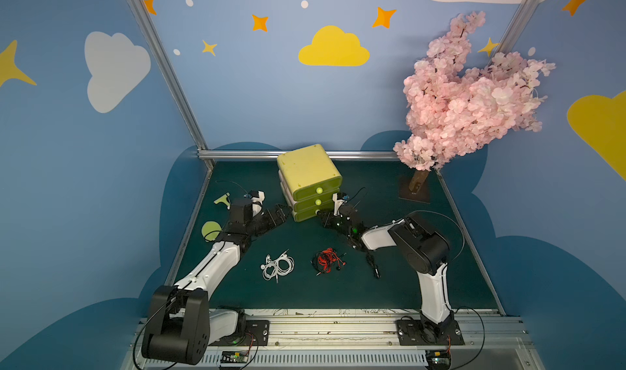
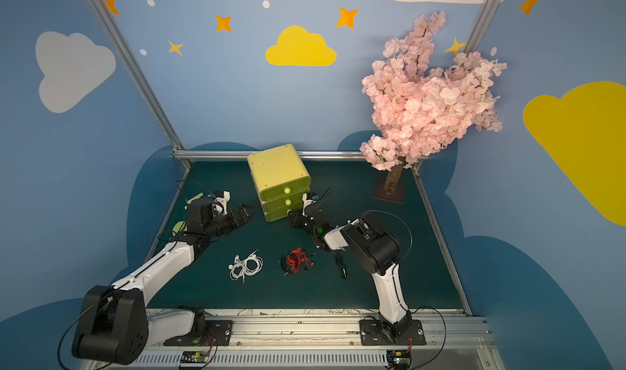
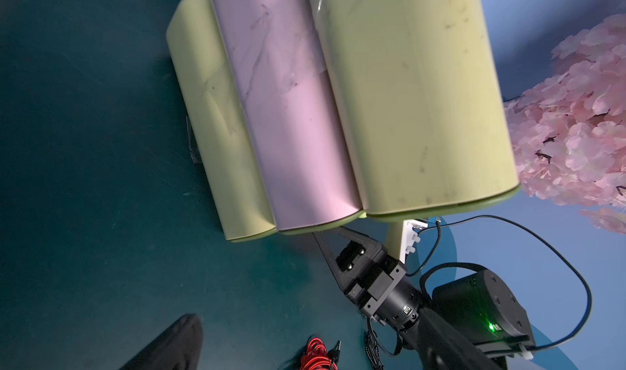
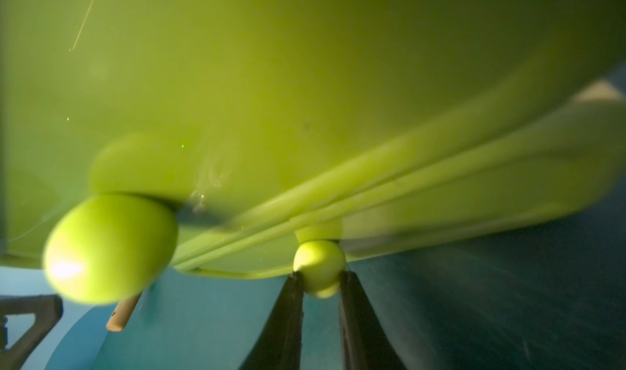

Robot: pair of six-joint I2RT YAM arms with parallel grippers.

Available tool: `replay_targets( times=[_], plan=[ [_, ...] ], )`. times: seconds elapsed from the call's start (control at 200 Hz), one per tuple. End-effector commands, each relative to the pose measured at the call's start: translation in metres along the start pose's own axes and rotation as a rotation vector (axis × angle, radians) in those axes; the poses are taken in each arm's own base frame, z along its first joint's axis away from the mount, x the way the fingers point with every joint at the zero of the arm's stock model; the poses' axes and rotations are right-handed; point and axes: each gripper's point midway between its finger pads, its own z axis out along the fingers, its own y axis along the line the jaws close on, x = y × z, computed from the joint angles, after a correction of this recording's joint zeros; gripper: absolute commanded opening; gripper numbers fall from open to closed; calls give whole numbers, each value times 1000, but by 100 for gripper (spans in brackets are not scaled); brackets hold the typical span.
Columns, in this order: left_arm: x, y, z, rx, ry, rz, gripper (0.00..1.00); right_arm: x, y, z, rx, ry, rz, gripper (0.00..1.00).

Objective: Place the wired earphones into the drawer by color
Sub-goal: Move the storage box to the center of the board.

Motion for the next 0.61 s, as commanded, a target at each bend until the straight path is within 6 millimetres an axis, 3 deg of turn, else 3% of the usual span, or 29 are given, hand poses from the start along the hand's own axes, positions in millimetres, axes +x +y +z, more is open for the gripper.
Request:
replay_targets(
  times=[0.0, 0.105, 0.32, 0.601],
  plan=[
    [-4, -5, 1, 19, -10, 26, 100, -20, -3, 9, -12, -47, -3, 21],
    [-4, -4, 3, 16, -9, 22, 100, -25, -4, 12, -18, -48, 3, 21],
    [-4, -3, 5, 13, -7, 20, 100, -25, -5, 15, -11, -30, 28, 35],
    [-4, -2, 5, 12, -8, 21, 100, -16, -8, 22, -2, -8, 63, 35]
  ],
)
